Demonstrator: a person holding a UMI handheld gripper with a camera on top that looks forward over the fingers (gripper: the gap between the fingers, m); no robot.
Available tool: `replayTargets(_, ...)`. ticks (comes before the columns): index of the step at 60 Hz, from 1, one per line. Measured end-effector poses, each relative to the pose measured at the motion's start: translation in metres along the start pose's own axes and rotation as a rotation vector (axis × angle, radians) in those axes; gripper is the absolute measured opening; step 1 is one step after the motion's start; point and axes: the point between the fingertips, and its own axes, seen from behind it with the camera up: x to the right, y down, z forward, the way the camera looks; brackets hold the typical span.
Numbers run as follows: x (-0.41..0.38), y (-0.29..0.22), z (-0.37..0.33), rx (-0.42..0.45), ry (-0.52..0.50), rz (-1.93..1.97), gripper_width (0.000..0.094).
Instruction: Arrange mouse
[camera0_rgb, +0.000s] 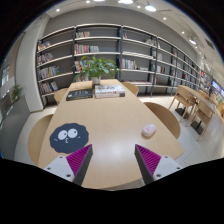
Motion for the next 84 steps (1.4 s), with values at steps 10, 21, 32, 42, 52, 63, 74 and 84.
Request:
replayTargets(10, 0.042, 0.055, 0.026, -0.090, 0.001, 0.013, 0.0853)
replayTargets(21, 0.117, 0.069, 0.070, -0.150, 0.044, 0.039, 0.0849)
replayTargets(32, 0.160, 0.063, 0.132, -0.206, 0.013, 0.032, 0.0837)
replayTargets(42, 0.170, 0.045, 0.188, -0.235, -0.045, -0.013, 0.0836)
replayTargets(52, 0.164, 0.018, 0.225, -0.243, -0.103, -0.053, 0.0832)
replayTargets(63, 0.147, 0.001, 0.259, -0.270, -0.152, -0.088, 0.0673)
replayTargets(74, 0.136, -0.003, 0.265, -0.281, -0.144, -0.106, 0.0456)
replayTargets(84, 0.135, -0.004, 0.264, -0.303, -0.124, -0.098, 0.0321)
